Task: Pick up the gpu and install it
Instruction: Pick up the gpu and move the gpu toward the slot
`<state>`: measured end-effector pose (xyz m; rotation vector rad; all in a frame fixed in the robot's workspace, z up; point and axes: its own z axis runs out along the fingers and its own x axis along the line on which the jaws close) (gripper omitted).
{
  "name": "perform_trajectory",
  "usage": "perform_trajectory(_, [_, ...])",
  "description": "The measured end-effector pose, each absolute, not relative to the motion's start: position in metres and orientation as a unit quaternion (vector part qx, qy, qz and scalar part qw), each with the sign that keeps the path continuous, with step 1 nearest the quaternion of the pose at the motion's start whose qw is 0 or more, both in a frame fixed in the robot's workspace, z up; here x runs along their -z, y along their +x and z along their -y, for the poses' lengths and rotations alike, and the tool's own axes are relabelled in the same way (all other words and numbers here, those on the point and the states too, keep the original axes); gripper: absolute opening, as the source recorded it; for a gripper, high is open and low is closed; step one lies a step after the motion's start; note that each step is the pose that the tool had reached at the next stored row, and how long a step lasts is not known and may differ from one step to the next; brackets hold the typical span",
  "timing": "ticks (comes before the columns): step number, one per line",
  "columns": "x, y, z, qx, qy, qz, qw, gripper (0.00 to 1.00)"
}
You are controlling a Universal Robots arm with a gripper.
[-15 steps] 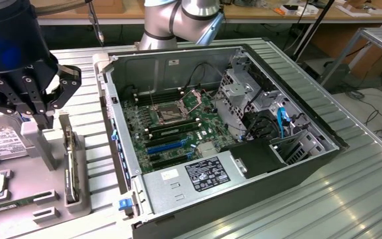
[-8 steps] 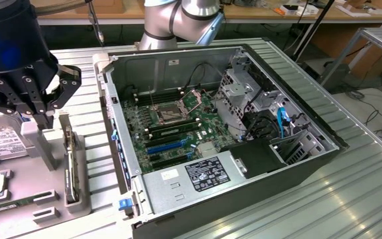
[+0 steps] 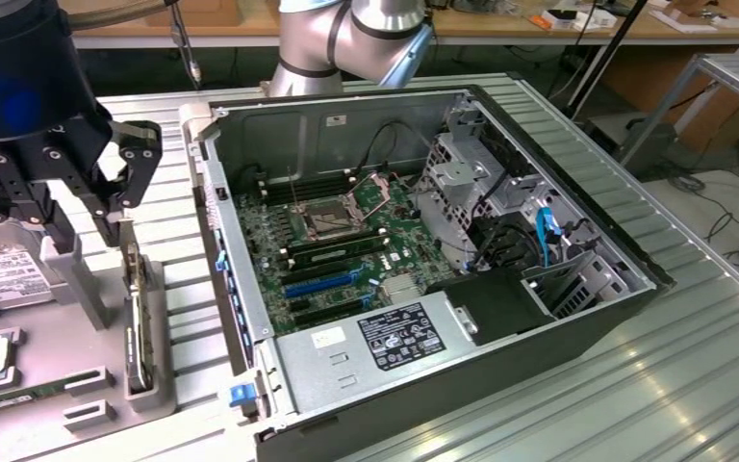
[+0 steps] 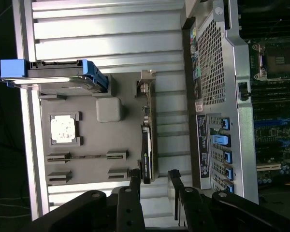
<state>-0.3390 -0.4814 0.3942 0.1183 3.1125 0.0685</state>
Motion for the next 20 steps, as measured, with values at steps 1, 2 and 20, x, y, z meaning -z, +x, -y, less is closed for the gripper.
perform_trajectory(1, [-0.3941, -0.3390, 0.4814, -0.022, 0.038, -0.999, 0.013, 0.36])
perform_trajectory(2, [-0.3942, -0.3390, 0.4814, -0.022, 0.038, -0.999, 0.013, 0.36])
perform_trajectory(20, [-0.3933, -0.3390, 0.4814, -0.022, 0.038, -0.999, 0.013, 0.56])
